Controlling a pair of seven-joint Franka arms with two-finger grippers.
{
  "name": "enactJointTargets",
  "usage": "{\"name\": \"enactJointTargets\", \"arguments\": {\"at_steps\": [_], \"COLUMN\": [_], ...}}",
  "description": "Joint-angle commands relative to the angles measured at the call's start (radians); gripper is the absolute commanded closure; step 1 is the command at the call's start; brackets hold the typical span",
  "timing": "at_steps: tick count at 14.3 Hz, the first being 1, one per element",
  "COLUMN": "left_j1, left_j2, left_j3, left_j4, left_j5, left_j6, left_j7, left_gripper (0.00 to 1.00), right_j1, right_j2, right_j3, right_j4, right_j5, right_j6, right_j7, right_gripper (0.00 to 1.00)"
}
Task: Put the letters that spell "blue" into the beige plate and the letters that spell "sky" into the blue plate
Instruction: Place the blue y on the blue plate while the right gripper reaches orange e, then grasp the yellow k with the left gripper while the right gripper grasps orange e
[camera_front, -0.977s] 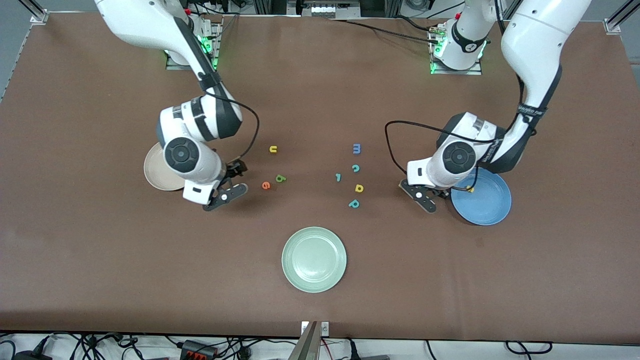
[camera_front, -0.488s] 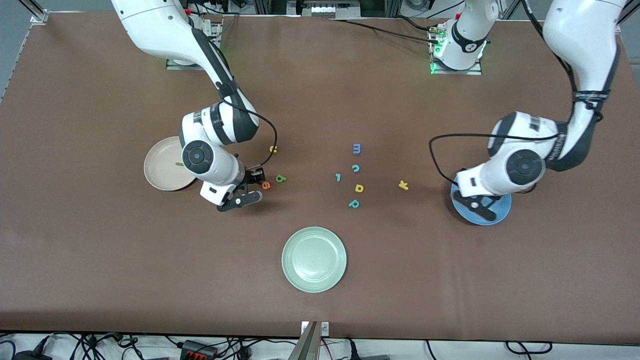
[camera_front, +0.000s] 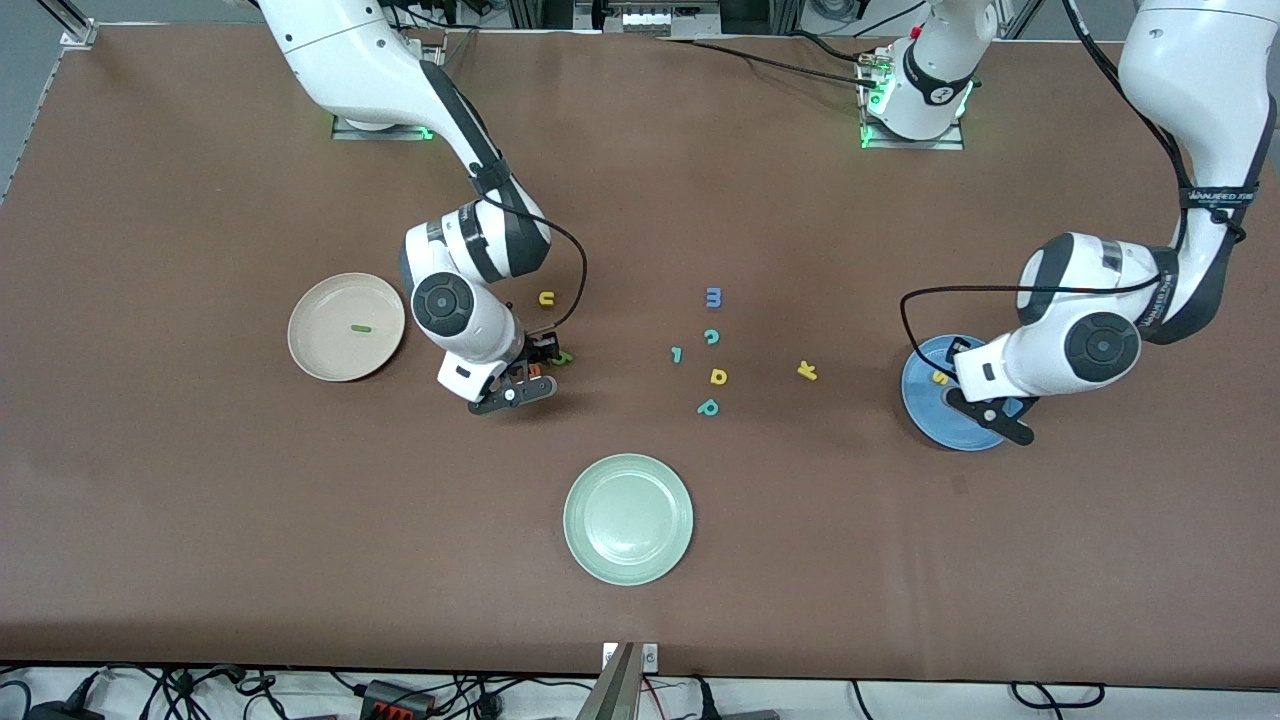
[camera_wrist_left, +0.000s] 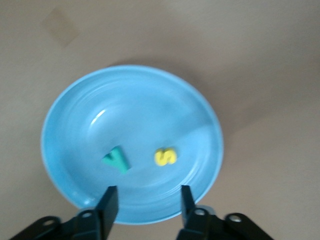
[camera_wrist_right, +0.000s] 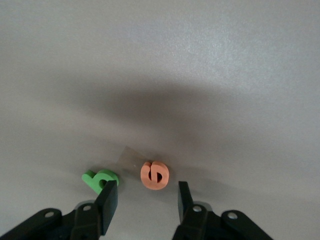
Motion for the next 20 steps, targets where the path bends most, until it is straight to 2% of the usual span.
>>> {"name": "enactJointTargets", "arguments": {"at_steps": [1,4,6,9,12,18,20], "left_j1": [0.002,-0.029,-0.072,-0.193,-0.202,-0.192,-0.193], "left_j2": [-0.008,0.007,0.021,0.067,0.138,0.167,0.167], "left_j3": [-0.076,-0.142,-0.145,-0.138,-0.135,-0.11,-0.11], "left_j4": [-0.008,-0.027,-0.051,-0.051,-0.054,-0.106,-0.105], "left_j5": [0.014,0.014,0.014,0.042,0.172,0.183,0.209], "left_j6": [-0.021,0.008,0.08,0.147,0.23,0.381,0.381], "left_j7": [-0.032,-0.203,-0.326,-0.565,-0.612,-0.612,-0.612], "left_gripper": [0.0,0.0,0.0,0.0,0.0,0.0,0.0], "right_j1": [0.01,0.021,0.022,0.022,0.022,0.021,0.021], "right_j2": [0.019,0.026,0.032,0.039,0.055,0.065,0.067], "right_j3": [-0.01,-0.013,-0.015,-0.017,-0.017,-0.018,-0.018], "right_j4": [0.021,0.021,0.021,0.029,0.043,0.044,0.044], "right_j5": [0.005,0.002,-0.01,-0.012,-0.03,-0.041,-0.041], "right_j6": [0.003,0.005,0.019,0.019,0.02,0.02,0.019], "right_j7": [0.047,0.052,0.052,0.052,0.05,0.049,0.049], "right_gripper": [0.46,0.46,0.46,0.46,0.47,0.51,0.58]}}
